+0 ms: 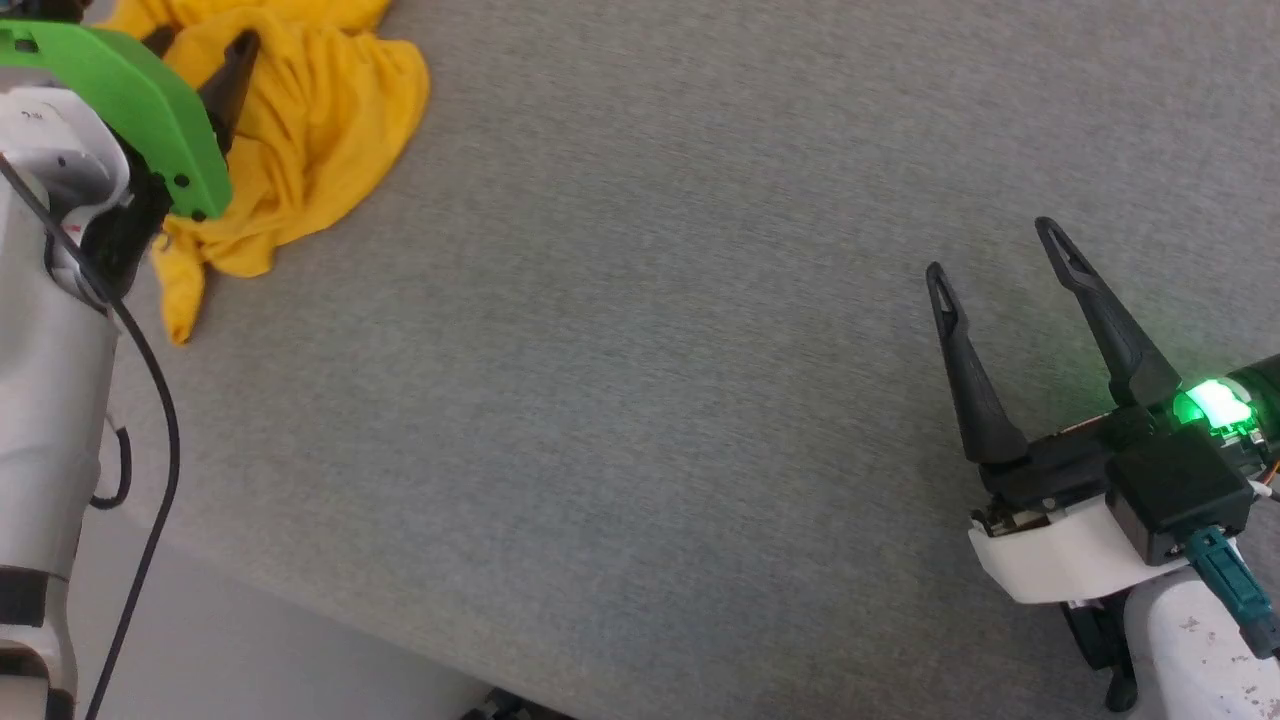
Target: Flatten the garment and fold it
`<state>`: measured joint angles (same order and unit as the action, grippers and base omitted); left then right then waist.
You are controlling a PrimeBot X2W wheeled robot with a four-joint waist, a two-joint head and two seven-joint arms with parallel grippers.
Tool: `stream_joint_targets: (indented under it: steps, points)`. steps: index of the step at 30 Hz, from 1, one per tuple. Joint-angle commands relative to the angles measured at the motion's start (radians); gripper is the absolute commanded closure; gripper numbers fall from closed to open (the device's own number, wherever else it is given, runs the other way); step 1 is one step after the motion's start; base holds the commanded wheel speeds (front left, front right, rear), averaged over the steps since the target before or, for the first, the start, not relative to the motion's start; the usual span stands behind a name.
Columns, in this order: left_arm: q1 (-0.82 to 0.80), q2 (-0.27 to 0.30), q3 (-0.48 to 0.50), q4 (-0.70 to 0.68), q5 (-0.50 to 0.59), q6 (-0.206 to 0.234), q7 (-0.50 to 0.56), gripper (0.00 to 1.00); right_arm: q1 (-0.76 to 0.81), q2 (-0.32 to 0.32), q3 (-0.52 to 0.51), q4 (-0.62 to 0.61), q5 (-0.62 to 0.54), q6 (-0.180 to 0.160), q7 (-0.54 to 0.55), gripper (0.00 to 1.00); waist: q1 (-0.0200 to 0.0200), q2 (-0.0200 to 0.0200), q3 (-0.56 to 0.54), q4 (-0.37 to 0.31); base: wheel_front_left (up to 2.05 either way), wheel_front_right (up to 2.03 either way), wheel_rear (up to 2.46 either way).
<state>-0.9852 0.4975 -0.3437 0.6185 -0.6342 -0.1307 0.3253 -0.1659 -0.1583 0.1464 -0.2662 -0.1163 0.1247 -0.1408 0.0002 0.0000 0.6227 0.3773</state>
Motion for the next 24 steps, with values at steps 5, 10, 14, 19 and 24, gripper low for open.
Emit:
stream_joint_targets:
  steps: [5,10,14,19,24]
  points:
    - [0.017,0.024,-0.028,0.061,-0.063,0.0,0.069,0.96,-0.021,0.0,0.005,-0.01,0.007,0.006,0.0,0.0,-0.0002,0.0,0.028,-0.064,0.0,0.0,0.0]
    - [0.038,0.053,-0.041,0.089,-0.074,0.0,0.061,1.0,-0.018,0.006,0.007,0.001,0.015,0.006,-0.005,0.0,-0.0002,0.0,-0.005,-0.082,0.0,0.0,0.0]
    - [0.049,0.077,-0.034,0.104,-0.064,0.005,0.013,1.0,-0.013,0.018,0.007,0.016,0.022,0.006,-0.017,0.0,-0.0002,0.0,-0.04,-0.097,0.0,0.0,0.0]
    - [0.042,0.109,-0.027,0.094,-0.052,0.005,-0.039,1.0,-0.002,0.036,0.004,0.051,0.034,0.006,-0.043,0.0,-0.0002,0.0,-0.103,-0.112,0.0,0.0,0.0]
    - [0.029,0.158,-0.03,0.051,-0.043,0.003,-0.057,1.0,0.012,0.065,0.004,0.103,0.052,0.006,-0.078,0.0,-0.0002,0.0,-0.197,-0.133,0.0,0.0,0.0]
